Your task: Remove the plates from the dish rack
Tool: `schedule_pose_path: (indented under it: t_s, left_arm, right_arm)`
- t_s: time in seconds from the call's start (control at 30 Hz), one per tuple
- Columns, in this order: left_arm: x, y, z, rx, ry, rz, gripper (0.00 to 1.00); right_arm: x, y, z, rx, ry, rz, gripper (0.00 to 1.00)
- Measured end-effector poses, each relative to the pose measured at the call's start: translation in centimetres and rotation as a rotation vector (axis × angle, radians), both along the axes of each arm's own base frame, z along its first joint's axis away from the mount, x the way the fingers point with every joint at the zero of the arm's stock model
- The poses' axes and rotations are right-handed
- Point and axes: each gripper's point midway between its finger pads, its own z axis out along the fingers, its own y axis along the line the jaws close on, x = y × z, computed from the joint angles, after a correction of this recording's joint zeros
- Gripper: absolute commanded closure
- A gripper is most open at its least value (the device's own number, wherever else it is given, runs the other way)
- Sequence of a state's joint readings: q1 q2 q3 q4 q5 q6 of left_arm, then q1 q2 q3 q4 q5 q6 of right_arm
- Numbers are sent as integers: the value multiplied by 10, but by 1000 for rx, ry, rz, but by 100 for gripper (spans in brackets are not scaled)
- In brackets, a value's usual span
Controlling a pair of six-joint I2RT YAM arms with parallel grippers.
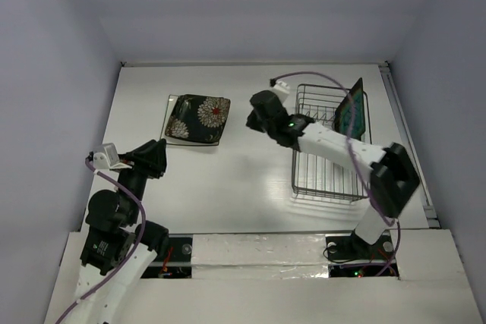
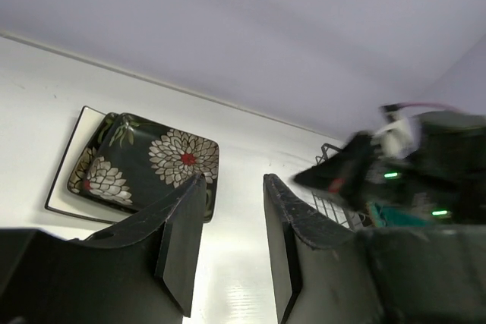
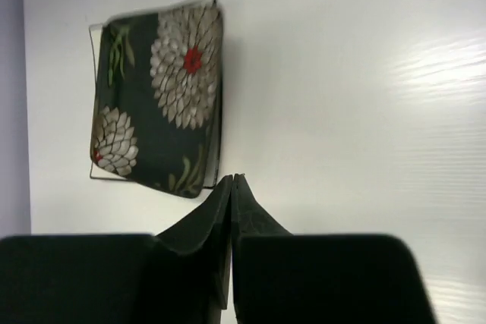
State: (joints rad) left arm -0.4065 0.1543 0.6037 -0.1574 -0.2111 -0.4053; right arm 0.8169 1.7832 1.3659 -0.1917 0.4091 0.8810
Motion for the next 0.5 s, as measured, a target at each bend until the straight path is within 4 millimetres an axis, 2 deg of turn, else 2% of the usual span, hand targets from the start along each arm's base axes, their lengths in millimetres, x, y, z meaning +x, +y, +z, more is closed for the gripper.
schedule_pose_path:
  t_s: [0.07, 0.13, 0.23, 0.27, 0.3, 0.33, 0.37, 0.4, 0.43, 0.5]
  left_arm:
    - [-2, 1, 2, -5, -7, 0, 82]
    - [-2, 0, 2, -6, -7, -2, 95]
    - [-1, -2, -2, -1, 6, -9, 100]
    - [0, -2, -3, 1, 10, -10, 100]
    - [1, -3, -4, 4, 18, -10, 100]
    - [1, -3, -5, 6, 23, -12, 100]
    - [1, -3, -7, 8, 29, -12, 100]
    - [1, -3, -8, 10, 32, -12, 100]
    - [1, -4, -9, 11, 35, -15, 98]
    - [1, -6, -9, 11, 37, -24, 92]
  right_arm:
    - [-5, -40, 40, -33, -55, -53, 100]
    - [-6, -91, 75, -69, -104, -130, 100]
    - [-12, -192, 122, -137, -163, -298, 100]
    - [-19, -231, 135, -171, -173, -370, 95]
    - [-28, -264, 145, -202, -181, -437, 85]
    - [-38, -289, 151, -238, -182, -489, 73]
    - [-50, -308, 156, -273, -175, -524, 48]
    - [-59, -321, 157, -306, -161, -541, 36]
    - [-67, -335, 158, -348, -142, -556, 29]
    - [-77, -357, 154, -420, -94, -567, 24]
